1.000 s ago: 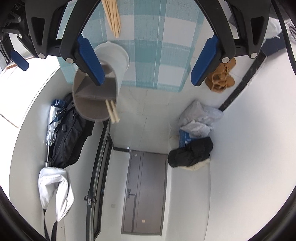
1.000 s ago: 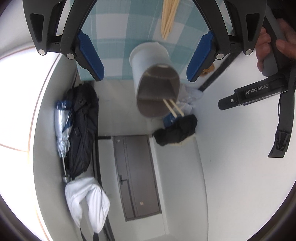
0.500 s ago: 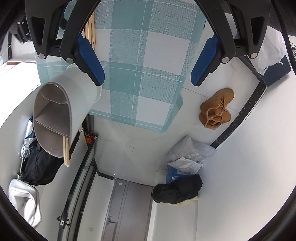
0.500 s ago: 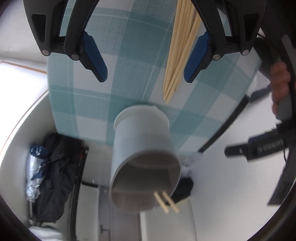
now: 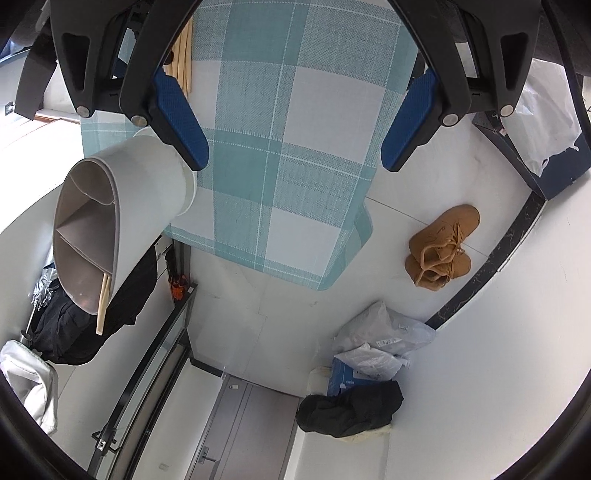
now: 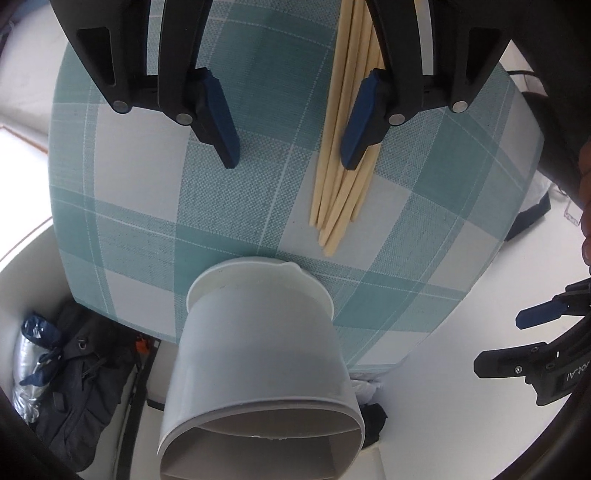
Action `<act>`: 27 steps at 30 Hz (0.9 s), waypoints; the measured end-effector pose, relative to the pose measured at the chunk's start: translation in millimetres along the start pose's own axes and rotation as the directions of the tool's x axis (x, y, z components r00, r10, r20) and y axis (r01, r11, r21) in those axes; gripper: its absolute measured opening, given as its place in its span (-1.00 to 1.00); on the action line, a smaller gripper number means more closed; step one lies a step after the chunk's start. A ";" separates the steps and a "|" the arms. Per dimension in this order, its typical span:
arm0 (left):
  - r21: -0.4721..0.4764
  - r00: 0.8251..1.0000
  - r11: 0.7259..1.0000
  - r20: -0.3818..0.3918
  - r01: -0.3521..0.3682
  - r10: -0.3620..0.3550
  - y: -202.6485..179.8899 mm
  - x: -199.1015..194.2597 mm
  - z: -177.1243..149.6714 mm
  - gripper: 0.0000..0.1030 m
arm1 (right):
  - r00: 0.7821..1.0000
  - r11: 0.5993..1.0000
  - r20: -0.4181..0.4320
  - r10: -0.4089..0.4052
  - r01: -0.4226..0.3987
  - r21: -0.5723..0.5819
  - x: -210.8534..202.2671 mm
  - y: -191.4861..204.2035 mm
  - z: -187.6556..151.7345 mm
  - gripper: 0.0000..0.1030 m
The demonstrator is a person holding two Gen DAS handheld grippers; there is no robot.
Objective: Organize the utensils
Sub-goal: 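Lower the right gripper onto the chopstick bundle and pinch one chopstick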
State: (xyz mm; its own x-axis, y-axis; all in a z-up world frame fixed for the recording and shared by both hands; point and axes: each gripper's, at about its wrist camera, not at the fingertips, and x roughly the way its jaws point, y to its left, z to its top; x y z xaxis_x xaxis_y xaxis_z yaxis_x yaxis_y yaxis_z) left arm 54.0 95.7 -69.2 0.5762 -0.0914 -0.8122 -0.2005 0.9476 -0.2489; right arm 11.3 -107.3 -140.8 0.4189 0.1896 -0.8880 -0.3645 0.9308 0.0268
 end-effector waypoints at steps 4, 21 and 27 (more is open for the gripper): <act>-0.021 1.000 1.000 -0.020 0.008 -0.008 2.9 0.4 0.6 0.78 | 1.000 1.000 -0.013 -0.008 0.008 -0.001 -0.6 0.7 -0.4 -0.07; -0.077 0.999 0.997 -0.043 0.001 -0.004 16.3 1.8 4.7 0.78 | 0.995 0.994 -0.059 -0.076 0.070 -0.088 0.6 21.2 9.1 -0.23; -0.064 0.999 0.998 -0.037 -0.015 0.013 16.4 1.2 5.7 0.78 | 0.994 0.990 -0.052 -0.094 0.088 -0.113 3.0 31.0 20.6 -0.41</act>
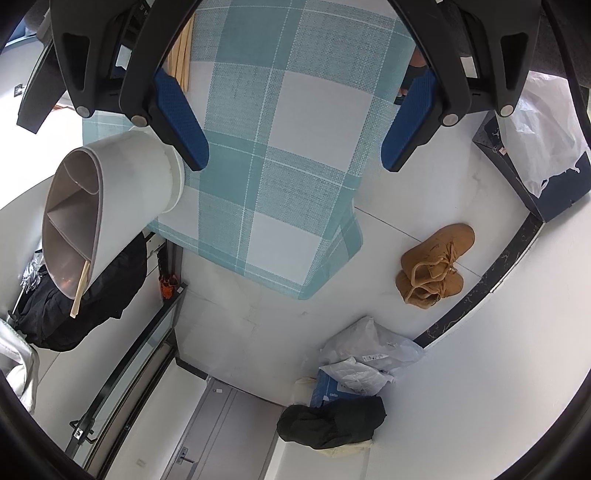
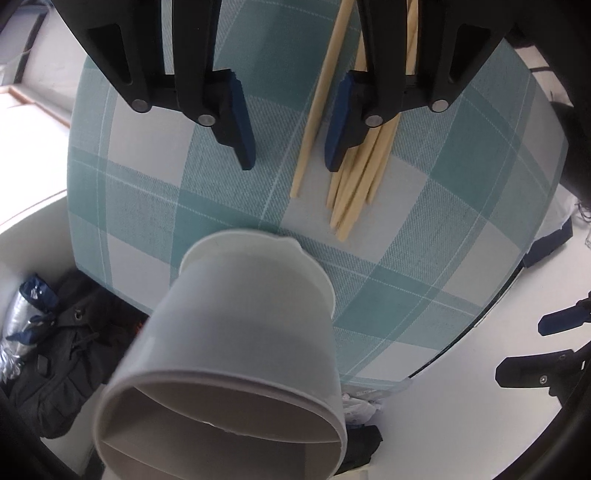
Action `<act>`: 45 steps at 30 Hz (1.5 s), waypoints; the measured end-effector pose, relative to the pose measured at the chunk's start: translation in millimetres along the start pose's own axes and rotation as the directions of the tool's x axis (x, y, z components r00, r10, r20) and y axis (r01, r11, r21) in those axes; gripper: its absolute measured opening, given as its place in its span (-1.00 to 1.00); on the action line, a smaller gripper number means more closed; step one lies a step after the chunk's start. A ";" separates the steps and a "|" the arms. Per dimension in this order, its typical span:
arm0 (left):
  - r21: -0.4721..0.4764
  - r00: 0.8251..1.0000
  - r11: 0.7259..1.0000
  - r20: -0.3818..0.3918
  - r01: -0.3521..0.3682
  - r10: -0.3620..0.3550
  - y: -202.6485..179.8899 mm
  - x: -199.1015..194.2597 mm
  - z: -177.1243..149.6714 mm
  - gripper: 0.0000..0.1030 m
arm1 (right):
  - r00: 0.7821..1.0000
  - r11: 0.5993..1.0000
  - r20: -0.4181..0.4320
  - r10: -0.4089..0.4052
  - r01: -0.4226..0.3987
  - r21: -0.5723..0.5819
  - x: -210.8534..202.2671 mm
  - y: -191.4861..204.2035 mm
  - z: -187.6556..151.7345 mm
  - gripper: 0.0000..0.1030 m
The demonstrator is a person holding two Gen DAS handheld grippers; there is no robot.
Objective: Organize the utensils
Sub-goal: 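Lower the right gripper onto the chopstick bundle and pinch one chopstick, then pinch another chopstick with the left gripper while the right gripper holds its chopstick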
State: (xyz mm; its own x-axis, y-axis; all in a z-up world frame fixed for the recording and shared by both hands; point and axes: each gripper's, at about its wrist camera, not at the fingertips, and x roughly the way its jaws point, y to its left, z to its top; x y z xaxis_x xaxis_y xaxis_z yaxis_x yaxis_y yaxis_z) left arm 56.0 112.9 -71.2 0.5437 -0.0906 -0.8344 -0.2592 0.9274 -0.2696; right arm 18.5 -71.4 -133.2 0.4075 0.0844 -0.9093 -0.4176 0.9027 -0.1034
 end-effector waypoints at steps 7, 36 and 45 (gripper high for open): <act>0.143 0.998 0.988 0.024 -0.054 0.051 -13.8 2.2 -11.4 0.78 | 0.994 0.993 0.036 0.101 -0.103 0.060 4.7 -5.9 6.6 -0.93; 0.426 0.978 0.904 -0.200 0.039 0.052 -74.0 47.1 -79.1 0.79 | 0.904 0.841 0.414 0.103 -0.301 0.449 -80.6 -139.3 -29.1 -0.93; 0.405 0.971 0.914 -0.225 0.015 0.084 -74.2 49.6 -77.7 0.80 | 0.899 0.828 0.425 0.101 -0.313 0.466 -85.2 -146.4 -33.2 -0.93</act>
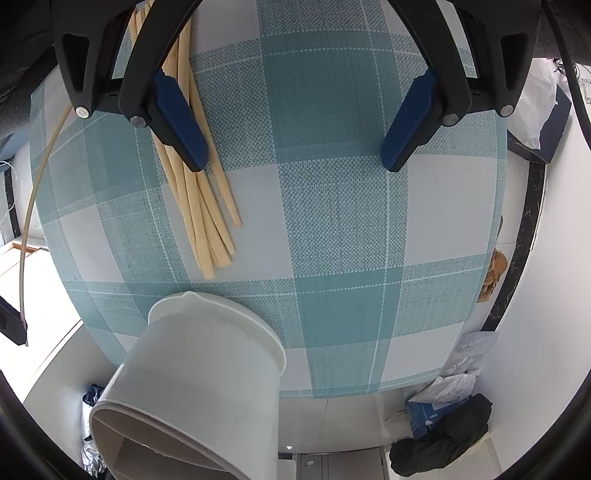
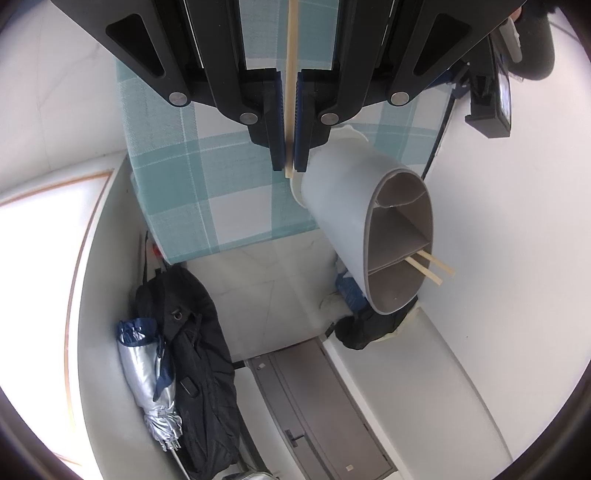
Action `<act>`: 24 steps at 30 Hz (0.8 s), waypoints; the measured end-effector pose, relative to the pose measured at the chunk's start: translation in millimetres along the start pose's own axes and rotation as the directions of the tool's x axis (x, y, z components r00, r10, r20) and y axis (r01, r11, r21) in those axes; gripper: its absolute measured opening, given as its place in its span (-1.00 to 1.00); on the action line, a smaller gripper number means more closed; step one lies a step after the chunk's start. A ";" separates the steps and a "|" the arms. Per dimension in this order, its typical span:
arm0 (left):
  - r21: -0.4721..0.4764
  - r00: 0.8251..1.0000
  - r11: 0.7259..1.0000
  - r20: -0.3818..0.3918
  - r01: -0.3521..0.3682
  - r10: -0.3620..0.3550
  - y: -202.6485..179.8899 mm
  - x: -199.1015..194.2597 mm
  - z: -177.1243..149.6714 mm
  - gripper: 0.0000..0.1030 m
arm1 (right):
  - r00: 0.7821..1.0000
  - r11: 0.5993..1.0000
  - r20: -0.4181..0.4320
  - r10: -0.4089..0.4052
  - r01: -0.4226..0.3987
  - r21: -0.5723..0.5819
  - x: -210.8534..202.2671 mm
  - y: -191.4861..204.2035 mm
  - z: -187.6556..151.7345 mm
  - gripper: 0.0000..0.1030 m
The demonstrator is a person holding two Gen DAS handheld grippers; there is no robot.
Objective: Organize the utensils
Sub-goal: 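Pinch another chopstick with the left gripper while the right gripper holds its chopstick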
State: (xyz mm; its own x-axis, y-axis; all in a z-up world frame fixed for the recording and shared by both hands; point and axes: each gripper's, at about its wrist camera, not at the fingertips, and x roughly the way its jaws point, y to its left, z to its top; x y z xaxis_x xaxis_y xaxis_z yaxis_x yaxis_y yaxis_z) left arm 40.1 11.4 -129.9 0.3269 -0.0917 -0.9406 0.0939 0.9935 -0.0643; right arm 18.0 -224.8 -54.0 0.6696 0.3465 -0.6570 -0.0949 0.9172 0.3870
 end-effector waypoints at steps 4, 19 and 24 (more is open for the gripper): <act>-0.014 1.000 1.000 -0.026 -0.013 0.013 -2.4 2.3 3.5 0.80 | 1.000 1.000 0.005 -0.001 0.001 0.005 0.4 -1.9 0.6 -0.93; -0.051 0.995 0.997 -0.092 -0.050 0.045 -17.8 1.8 18.1 -0.68 | 1.000 1.000 0.020 0.007 -0.007 0.002 -4.3 -1.2 -0.2 -0.92; -0.058 0.996 0.997 -0.082 -0.044 0.039 -20.9 5.1 22.0 -0.94 | 0.999 1.000 0.030 0.013 -0.013 -0.002 -7.3 0.3 -0.6 -0.92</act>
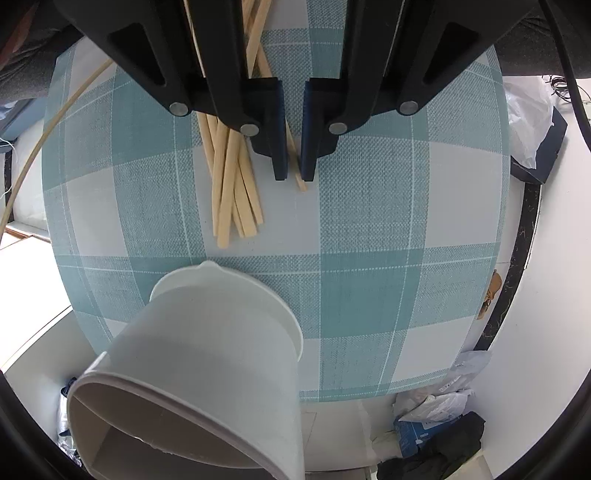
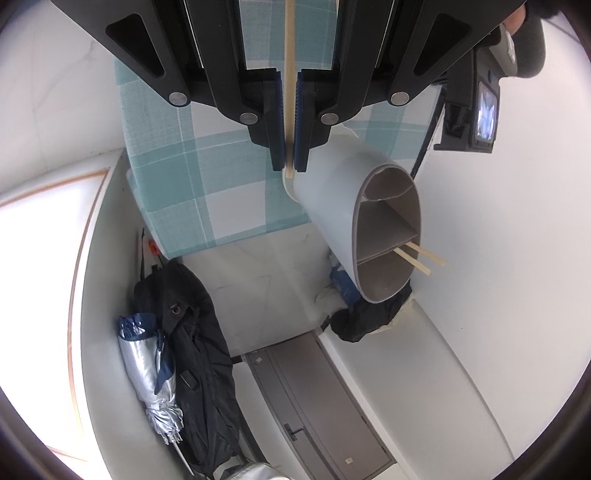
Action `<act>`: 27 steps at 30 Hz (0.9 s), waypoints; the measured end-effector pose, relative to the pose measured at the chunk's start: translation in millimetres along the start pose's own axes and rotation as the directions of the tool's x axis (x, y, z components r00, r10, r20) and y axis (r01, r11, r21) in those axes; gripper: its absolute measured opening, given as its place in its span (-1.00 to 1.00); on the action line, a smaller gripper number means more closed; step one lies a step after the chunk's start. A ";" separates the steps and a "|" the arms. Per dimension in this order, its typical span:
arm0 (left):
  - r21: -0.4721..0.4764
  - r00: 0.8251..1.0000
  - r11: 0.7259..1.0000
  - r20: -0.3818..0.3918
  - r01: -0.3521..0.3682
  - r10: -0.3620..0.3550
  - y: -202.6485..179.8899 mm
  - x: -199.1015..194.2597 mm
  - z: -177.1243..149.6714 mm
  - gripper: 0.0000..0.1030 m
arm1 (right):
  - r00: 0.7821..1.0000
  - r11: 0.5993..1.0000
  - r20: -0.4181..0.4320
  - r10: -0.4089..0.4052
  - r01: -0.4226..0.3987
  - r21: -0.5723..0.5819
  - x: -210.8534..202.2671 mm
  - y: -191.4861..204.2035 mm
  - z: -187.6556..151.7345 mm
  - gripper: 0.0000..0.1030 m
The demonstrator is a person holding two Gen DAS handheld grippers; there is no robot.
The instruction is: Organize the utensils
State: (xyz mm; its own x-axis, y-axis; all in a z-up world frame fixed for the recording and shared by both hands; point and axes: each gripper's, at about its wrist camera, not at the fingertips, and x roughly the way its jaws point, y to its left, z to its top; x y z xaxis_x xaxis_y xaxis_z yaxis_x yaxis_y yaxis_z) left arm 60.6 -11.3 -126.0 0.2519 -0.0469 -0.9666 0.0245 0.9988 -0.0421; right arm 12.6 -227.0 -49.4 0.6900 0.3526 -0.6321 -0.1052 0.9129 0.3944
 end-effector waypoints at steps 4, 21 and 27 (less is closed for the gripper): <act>-0.018 1.000 1.000 0.004 -0.001 0.001 5.7 1.2 6.0 -0.97 | 1.000 1.000 0.002 -0.001 0.001 0.003 -2.1 -1.1 -1.3 -0.92; -0.069 0.962 0.993 0.260 0.099 -0.078 30.1 -72.1 11.0 -0.99 | 1.000 0.999 0.024 0.011 -0.010 -0.039 -2.3 11.3 -5.7 -0.92; -0.018 0.930 0.990 0.345 0.142 -0.127 29.7 -100.3 5.9 -0.99 | 0.995 0.995 0.085 0.052 -0.045 -0.084 -12.8 25.6 -7.9 -0.93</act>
State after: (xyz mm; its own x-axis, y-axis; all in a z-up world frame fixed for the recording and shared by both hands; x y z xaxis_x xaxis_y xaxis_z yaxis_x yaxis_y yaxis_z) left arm 41.8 23.0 -28.8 0.5649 -0.1754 -0.8063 0.0425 0.9820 -0.1839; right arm -4.6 -206.5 -36.5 0.7422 0.3808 -0.5514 -0.1961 0.9102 0.3647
